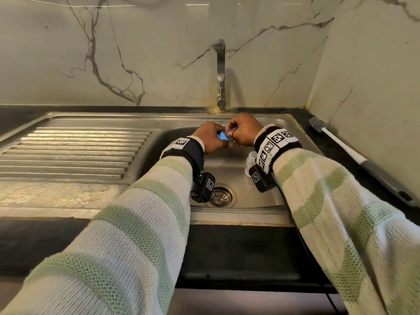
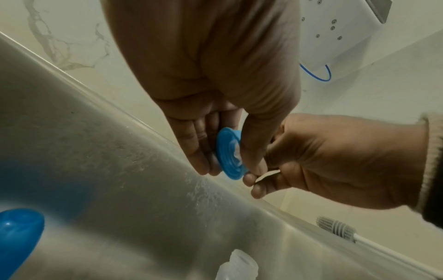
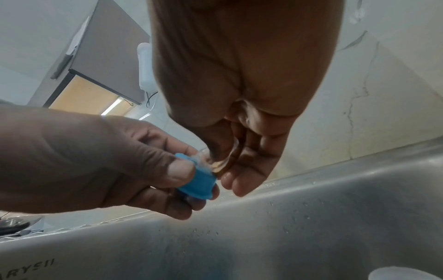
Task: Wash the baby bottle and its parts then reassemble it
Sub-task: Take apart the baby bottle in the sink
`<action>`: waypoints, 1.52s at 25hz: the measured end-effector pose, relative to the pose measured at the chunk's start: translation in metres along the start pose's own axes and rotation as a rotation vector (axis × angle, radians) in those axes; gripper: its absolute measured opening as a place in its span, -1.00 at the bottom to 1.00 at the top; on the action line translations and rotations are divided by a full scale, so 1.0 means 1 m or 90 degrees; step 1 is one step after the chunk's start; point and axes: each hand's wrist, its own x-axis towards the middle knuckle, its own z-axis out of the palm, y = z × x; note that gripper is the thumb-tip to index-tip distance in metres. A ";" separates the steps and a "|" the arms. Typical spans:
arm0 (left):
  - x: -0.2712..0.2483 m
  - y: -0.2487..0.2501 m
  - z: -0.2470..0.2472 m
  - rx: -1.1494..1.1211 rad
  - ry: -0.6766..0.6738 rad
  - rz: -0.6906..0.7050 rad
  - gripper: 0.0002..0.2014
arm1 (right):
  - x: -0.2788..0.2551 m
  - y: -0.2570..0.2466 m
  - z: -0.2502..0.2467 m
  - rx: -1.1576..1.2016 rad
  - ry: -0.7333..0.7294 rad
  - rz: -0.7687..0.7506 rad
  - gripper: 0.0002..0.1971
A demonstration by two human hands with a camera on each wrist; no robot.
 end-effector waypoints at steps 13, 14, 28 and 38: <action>-0.009 0.003 -0.012 0.236 0.114 -0.092 -0.48 | -0.019 0.001 -0.007 -0.072 0.095 0.001 -0.85; -0.013 0.002 -0.005 0.266 0.003 -0.125 -0.46 | -0.025 0.002 0.000 -0.115 -0.033 0.027 -0.86; -0.012 -0.007 0.008 0.229 -0.041 -0.178 -0.52 | -0.016 0.017 0.005 -0.140 -0.093 0.043 -0.82; -0.005 -0.016 0.024 0.213 -0.102 -0.247 -0.47 | -0.013 0.024 0.020 -0.225 -0.205 0.131 -0.77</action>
